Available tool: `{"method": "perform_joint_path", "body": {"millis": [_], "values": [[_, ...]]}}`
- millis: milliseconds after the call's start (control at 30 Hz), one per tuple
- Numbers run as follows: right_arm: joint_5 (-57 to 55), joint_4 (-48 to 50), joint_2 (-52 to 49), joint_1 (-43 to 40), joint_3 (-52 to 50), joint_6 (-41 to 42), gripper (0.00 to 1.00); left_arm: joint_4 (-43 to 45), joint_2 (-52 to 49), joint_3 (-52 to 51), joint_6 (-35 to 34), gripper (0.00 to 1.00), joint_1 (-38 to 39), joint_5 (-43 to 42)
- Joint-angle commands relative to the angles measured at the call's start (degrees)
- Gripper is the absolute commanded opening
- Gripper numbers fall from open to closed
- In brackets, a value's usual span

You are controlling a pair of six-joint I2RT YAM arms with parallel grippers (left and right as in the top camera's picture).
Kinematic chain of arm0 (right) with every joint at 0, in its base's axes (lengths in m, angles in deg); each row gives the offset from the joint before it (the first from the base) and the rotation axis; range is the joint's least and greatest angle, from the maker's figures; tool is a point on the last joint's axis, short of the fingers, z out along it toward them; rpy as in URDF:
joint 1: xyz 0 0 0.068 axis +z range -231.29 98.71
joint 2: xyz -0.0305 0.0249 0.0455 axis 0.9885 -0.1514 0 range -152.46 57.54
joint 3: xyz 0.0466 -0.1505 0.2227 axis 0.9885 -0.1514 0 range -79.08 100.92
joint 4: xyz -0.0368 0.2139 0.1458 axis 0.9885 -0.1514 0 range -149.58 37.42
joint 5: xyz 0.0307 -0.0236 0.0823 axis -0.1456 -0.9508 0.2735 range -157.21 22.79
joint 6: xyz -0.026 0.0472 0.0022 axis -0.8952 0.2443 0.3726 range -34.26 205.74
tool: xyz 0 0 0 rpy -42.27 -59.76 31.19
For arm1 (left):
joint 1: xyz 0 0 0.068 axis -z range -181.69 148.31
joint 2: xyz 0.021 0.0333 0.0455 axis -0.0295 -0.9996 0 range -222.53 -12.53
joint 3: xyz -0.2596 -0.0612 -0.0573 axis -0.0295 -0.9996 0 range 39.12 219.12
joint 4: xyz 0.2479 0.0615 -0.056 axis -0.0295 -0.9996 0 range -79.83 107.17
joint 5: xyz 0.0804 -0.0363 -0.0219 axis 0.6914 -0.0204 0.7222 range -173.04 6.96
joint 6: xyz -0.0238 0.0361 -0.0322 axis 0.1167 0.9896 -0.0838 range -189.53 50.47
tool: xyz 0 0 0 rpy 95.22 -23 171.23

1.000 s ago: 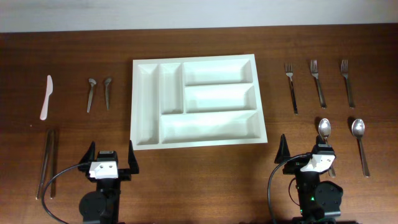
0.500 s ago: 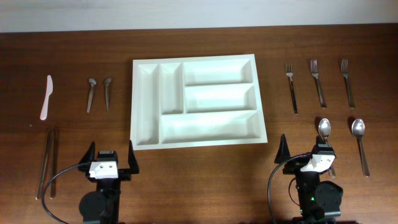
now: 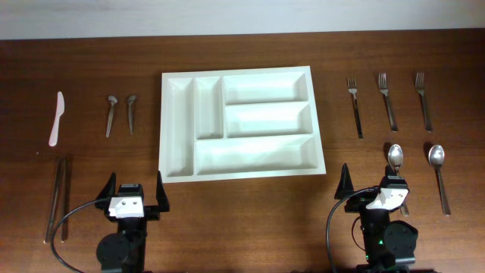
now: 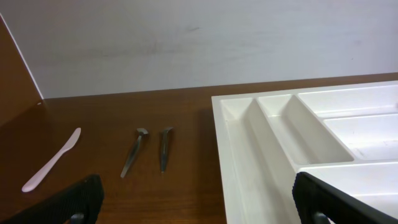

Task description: Pack container

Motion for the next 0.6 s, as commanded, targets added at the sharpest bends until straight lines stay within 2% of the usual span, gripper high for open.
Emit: {"method": "perform_joint_path", "body": {"millis": [0, 167, 300, 367, 500, 567], "values": [[-0.1, -0.5, 0.6, -0.4, -0.3, 0.3, 0.99, -0.2, 0.3, -0.3, -0.5, 0.99, -0.4, 0.0], [3.1, -0.5, 0.6, -0.4, -0.3, 0.6, 0.99, -0.2, 0.3, -0.3, -0.5, 0.99, -0.4, 0.0], [9.2, 0.9, 0.6, -0.4, -0.3, 5.7, 0.99, -0.2, 0.3, -0.3, -0.5, 0.99, -0.4, 0.0], [10.6, 1.4, 0.6, -0.4, 0.1, 5.6, 0.99, -0.2, 0.3, -0.3, -0.5, 0.99, -0.4, 0.0], [10.5, 1.4, 0.4, -0.4, 3.2, 1.9, 0.99, -0.2, 0.3, -0.3, -0.5, 0.99, -0.4, 0.0], [5.2, -0.7, -1.9, -0.4, 8.4, -1.3, 0.99, -0.2, 0.3, -0.3, -0.5, 0.99, -0.4, 0.0]]}}
